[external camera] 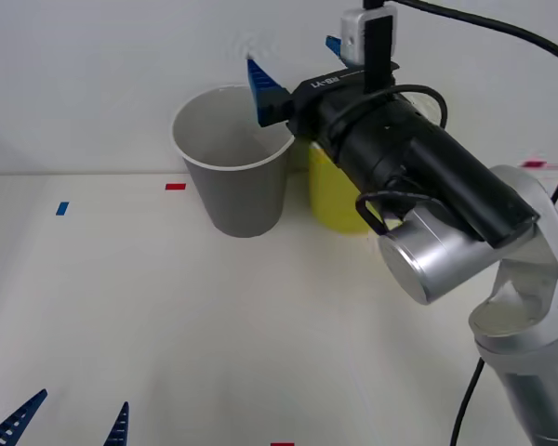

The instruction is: Put cans in the gray bin and PET bottles in the light green bin.

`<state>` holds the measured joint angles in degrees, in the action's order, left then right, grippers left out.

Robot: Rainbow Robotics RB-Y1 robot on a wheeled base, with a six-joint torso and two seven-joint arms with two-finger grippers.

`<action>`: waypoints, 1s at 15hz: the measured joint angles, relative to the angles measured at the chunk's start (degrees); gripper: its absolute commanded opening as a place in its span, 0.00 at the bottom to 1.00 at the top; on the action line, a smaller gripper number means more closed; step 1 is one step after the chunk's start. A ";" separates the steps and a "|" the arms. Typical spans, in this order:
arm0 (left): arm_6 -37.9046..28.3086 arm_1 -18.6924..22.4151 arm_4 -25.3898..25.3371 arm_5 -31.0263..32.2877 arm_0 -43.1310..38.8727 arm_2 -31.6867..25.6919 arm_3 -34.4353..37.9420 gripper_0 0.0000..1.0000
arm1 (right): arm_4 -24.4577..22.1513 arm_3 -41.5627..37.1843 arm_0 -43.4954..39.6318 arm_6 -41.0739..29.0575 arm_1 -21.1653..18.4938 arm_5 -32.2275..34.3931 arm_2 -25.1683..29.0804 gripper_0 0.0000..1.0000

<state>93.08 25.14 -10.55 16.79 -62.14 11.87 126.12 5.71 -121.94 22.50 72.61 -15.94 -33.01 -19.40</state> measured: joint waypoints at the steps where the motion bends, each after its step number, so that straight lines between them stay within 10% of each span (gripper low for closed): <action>1: 0.00 0.00 0.00 0.00 0.00 0.00 0.00 1.00 | -0.11 -3.52 -2.70 -1.60 -2.06 0.00 0.38 1.00; 8: 0.00 0.00 0.00 0.00 0.00 0.00 0.00 1.00 | -1.41 -24.97 -31.27 -5.44 -13.96 -0.01 8.98 1.00; 15: 0.00 0.00 0.00 0.00 0.00 0.00 0.00 1.00 | -1.77 -28.05 -52.01 -6.29 -6.83 2.61 17.83 1.00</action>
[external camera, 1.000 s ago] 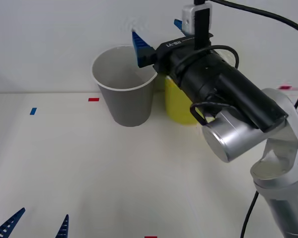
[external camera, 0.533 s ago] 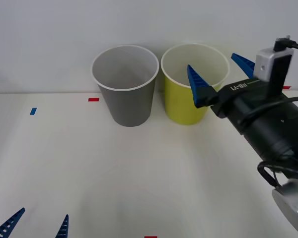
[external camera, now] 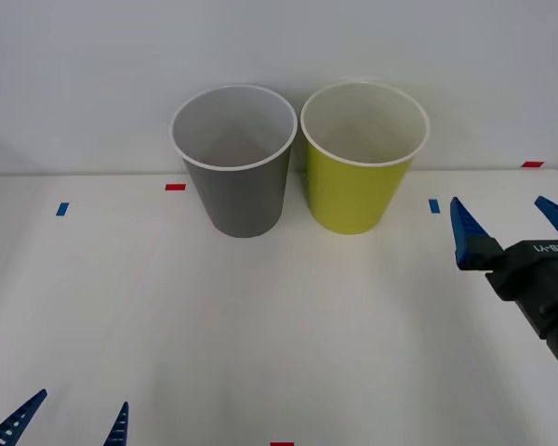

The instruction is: Put cans in the gray bin and PET bottles in the light green bin.

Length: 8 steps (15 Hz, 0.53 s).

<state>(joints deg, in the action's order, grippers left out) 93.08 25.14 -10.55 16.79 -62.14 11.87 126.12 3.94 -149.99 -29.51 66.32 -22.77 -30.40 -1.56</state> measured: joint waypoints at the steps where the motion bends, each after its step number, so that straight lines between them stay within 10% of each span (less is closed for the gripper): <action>1: 0.00 0.00 0.00 0.00 0.00 0.00 0.00 1.00 | -0.55 -0.01 -1.41 0.33 2.14 0.09 0.05 1.00; 8: 0.00 0.00 0.00 0.00 0.00 0.00 0.00 1.00 | -2.40 3.10 -3.43 1.74 5.63 5.47 -0.41 1.00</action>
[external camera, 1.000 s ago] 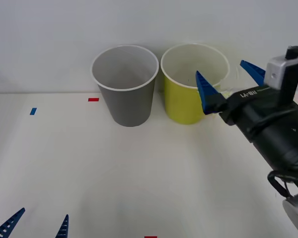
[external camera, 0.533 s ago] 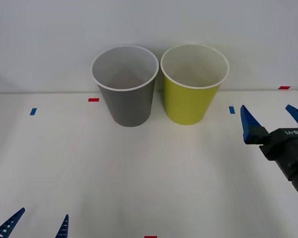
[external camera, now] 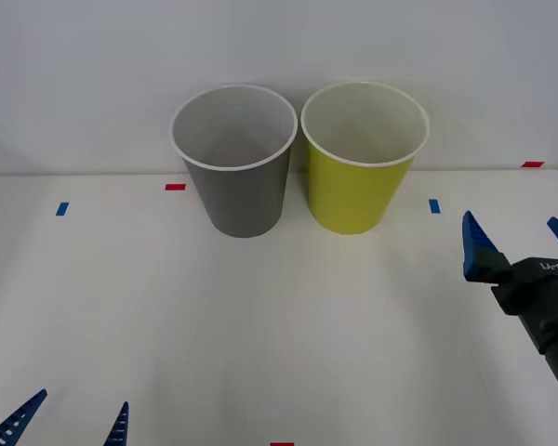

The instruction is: Put cans in the gray bin and PET bottles in the light green bin.

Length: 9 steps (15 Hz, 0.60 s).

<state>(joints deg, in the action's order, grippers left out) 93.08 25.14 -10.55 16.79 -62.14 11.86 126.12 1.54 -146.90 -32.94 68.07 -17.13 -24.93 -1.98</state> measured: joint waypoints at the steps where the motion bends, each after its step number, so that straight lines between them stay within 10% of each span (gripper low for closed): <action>1: 0.00 0.00 0.00 0.00 0.00 0.00 0.00 1.00 | -0.59 2.19 -0.17 0.05 0.55 3.46 -0.45 1.00; 9: 0.00 0.00 0.00 0.00 0.00 0.00 0.01 1.00 | -1.13 17.42 -10.64 2.31 5.68 31.96 -4.92 1.00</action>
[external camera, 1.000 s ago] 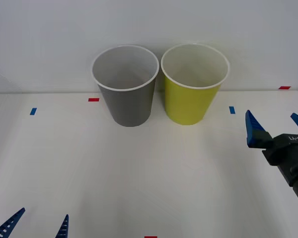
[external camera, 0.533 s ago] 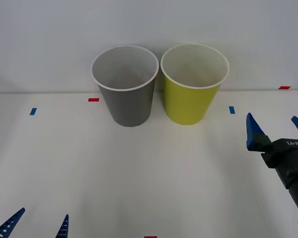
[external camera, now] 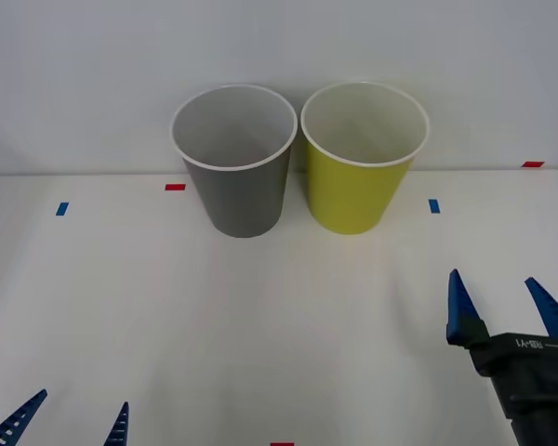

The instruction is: Put cans in the gray bin and PET bottles in the light green bin.

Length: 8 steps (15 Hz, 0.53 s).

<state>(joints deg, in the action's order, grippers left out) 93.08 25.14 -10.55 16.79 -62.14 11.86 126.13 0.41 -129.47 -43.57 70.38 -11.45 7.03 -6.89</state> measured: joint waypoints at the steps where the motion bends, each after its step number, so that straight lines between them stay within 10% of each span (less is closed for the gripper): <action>1: 0.00 0.00 0.00 0.00 0.00 0.00 -0.01 1.00 | -0.16 0.82 -1.56 0.46 -0.22 2.60 -0.40 1.00; 8: 0.00 0.00 0.00 0.00 0.00 0.00 0.00 1.00 | 1.14 8.42 -12.39 11.75 0.38 18.26 -4.04 1.00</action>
<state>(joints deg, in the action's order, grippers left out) 93.08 25.14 -10.55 16.79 -62.14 11.87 126.13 1.55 -121.05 -55.96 82.12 -11.08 25.28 -10.93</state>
